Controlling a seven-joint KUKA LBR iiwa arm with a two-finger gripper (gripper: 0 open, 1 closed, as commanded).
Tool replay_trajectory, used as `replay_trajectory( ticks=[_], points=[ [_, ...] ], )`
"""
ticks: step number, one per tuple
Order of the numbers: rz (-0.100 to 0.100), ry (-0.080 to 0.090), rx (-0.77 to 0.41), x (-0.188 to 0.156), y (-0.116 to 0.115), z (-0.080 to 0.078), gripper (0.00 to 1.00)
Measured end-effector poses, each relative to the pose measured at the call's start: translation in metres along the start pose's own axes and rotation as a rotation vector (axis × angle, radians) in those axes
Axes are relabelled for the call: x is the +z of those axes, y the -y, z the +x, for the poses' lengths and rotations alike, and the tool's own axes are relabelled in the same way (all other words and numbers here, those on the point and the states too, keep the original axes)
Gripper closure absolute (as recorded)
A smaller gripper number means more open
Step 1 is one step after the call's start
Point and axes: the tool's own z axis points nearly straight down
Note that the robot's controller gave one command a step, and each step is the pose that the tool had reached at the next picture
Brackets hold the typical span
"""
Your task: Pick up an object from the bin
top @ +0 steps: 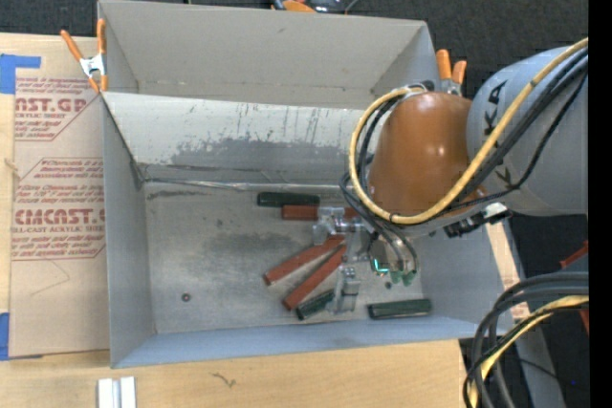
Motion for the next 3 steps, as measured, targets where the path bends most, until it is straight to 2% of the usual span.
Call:
replay_trajectory(
  ticks=[1, 3],
  points=[
    [0.001, 0.02, -0.26, 0.0962, 0.0202, -0.0121, 0.0],
    [0.001, 0.013, -0.258, 0.0949, 0.019, -0.0149, 0.0]
  ],
)
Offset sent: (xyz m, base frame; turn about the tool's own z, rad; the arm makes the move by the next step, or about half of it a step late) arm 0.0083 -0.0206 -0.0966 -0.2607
